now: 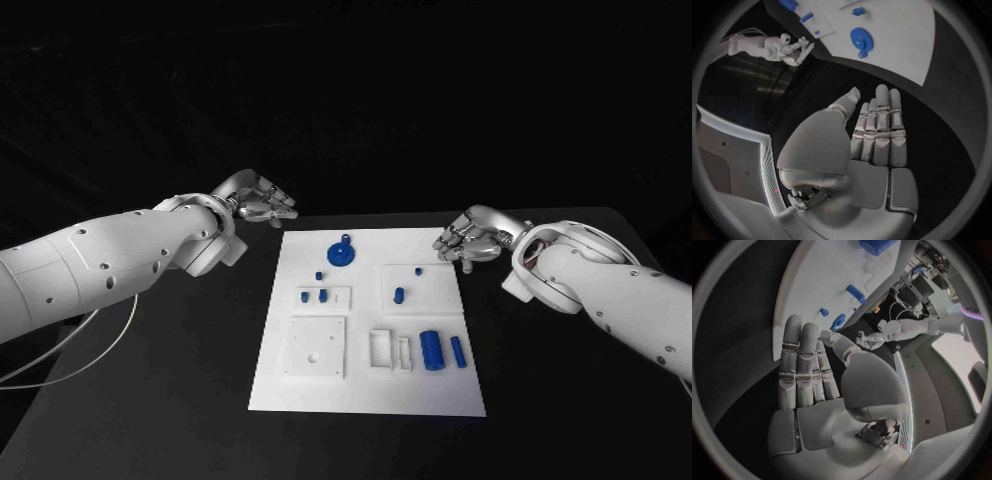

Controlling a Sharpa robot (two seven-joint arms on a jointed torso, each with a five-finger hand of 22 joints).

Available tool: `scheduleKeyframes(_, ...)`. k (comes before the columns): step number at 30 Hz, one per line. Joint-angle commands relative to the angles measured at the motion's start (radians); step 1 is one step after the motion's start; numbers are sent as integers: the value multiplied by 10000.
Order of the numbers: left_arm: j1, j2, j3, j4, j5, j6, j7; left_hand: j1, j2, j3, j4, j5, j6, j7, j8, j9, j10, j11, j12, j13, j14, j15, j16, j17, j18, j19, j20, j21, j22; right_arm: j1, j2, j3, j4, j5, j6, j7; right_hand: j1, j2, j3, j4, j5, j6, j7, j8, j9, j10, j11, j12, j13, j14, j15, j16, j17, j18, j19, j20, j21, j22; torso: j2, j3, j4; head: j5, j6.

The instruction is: Assemble the parts on the task board

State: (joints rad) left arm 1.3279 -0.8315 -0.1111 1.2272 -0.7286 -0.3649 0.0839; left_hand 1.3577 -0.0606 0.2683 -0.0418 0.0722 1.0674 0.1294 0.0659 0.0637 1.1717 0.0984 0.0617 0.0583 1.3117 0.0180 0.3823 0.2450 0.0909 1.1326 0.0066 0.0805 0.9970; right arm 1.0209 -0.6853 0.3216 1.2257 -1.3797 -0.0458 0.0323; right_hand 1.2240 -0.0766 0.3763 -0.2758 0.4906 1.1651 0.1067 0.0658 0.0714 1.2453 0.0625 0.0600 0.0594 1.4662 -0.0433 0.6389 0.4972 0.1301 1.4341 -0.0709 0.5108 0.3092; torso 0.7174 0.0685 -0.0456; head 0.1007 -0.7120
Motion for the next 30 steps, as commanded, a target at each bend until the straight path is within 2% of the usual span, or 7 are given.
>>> scheduleKeyframes(1,48,-53,22,302,2371,445,1020,-73,21,-351,154,-57,-60,11,-34,-8,-86,10,-31,15,-136,124,-488,-19,-254,-33,81,-213,-540,-44,64,-9,244,-2245,-316,-683,32,-61,49,-9,-350,-96,1,-27,-22,-125,-9,-27,-5,139,-28,306,212,130,3,20,199,199,-6,-10,-8,39,24)
scheduleKeyframes(4,65,-80,32,475,2752,574,1185,5,112,-779,268,-112,-109,75,-45,-12,-692,271,3,37,-1092,617,-1909,-454,-413,-1243,540,-210,-1815,-75,153,-51,447,-2848,-514,-935,213,-4,179,-63,-1262,-89,17,-31,-28,-255,24,-24,-6,54,22,533,348,177,-59,64,315,362,-6,-14,-26,69,0)
scheduleKeyframes(6,72,-83,36,556,3096,624,1342,109,184,-1209,283,-97,-151,105,-35,-11,-1261,493,1,24,-1597,1006,-3132,-834,-334,-1831,932,-203,-3059,-88,197,-105,593,-3227,-604,-1145,255,-46,317,-43,-1685,-111,30,-31,-41,-305,45,-24,-5,13,62,632,386,213,-102,116,371,459,-3,-11,-11,51,7)
scheduleKeyframes(8,76,-84,38,620,3508,644,1508,251,358,-1624,245,-55,-178,120,-26,-8,-1372,559,-36,6,-1976,1176,-3184,-1367,-124,-1885,1178,-179,-4503,-96,222,-177,727,-3549,-731,-1349,275,-101,446,-29,-1898,-151,41,-31,-46,-313,55,-25,-5,-30,71,713,406,248,-139,142,419,557,-7,-19,-2,75,21)
scheduleKeyframes(14,81,-69,41,740,4231,652,1693,414,585,-1778,25,-20,-218,76,-35,-11,-345,223,-25,-1,-944,790,-3000,-1506,-138,-879,847,-54,-5918,-105,250,-392,1100,-4272,-822,-1862,219,-489,967,59,-2016,-309,69,-32,-51,-325,68,-24,-4,-73,68,756,333,293,-318,147,570,882,9,-20,3,113,2)
scheduleKeyframes(16,81,-58,41,774,4311,672,1737,394,568,-1711,-54,-14,-202,67,-50,-18,-341,211,-31,-5,-891,767,-3064,-1559,-284,-758,745,-119,-6204,-106,241,-459,1222,-4427,-707,-1980,192,-543,1017,122,-2102,-311,67,-31,-49,-323,67,-23,-3,-64,74,804,336,286,-304,156,581,942,11,-15,-1,132,-13)
scheduleKeyframes(30,83,8,40,786,4453,676,1806,298,605,-1817,-148,-76,-224,92,-30,-9,-466,261,-12,5,-999,817,-3088,-1601,-306,-551,781,-36,-7654,-106,259,-768,1533,-4807,-260,-2209,221,-884,1172,402,-2167,-453,91,-29,-45,-411,94,-23,-1,-93,112,1215,419,228,-115,181,452,1233,8,5,-11,231,-84)
